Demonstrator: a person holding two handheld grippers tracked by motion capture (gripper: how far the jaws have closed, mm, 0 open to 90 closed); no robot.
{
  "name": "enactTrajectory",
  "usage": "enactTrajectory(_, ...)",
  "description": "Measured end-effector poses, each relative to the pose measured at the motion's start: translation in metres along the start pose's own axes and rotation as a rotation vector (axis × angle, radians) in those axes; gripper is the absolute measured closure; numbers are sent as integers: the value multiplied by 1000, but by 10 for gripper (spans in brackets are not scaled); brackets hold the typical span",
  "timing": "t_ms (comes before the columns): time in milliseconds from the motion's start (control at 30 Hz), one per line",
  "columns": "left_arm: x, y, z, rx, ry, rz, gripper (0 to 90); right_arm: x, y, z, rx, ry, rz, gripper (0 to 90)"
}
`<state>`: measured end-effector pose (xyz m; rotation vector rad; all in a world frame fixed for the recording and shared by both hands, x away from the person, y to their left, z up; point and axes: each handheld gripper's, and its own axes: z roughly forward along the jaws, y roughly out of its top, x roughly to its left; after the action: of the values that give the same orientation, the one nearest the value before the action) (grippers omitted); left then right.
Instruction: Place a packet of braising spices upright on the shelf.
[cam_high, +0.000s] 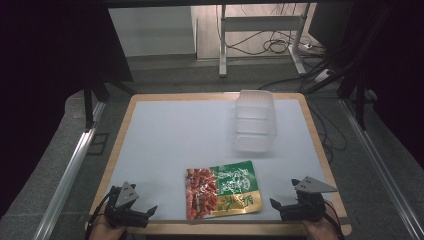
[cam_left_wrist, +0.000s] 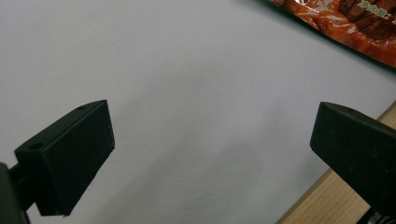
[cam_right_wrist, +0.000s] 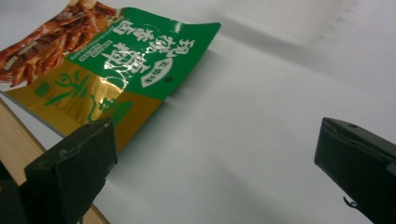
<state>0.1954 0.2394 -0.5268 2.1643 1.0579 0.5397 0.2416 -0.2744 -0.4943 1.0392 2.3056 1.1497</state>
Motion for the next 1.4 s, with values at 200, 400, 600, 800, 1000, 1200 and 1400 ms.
enactTrajectory(200, 0, 0, 0, 3, 1, 4, 0, 2, 4, 6, -9, 22, -8, 0)
enactTrajectory(400, 0, 0, 1, 5, 1, 6, 0, 6, 6, 14, -4, 44, -8, 0)
enactTrajectory(600, -1, 0, 1, 6, 1, 7, 0, 9, 8, 24, 13, 81, -9, 0)
enactTrajectory(800, -1, 0, 1, 7, 1, 9, 0, 12, 10, 39, 37, 117, -15, 4)
enactTrajectory(1000, -1, 0, 2, 10, 2, 14, 0, 18, 11, 50, 81, 136, -15, 6)
enactTrajectory(1200, -2, 1, 2, 16, 5, 20, 0, 20, 13, 59, 88, 179, 25, 15)
enactTrajectory(1400, -2, 1, 2, 18, 6, 22, 0, 23, 17, 65, 118, 178, 15, 54)
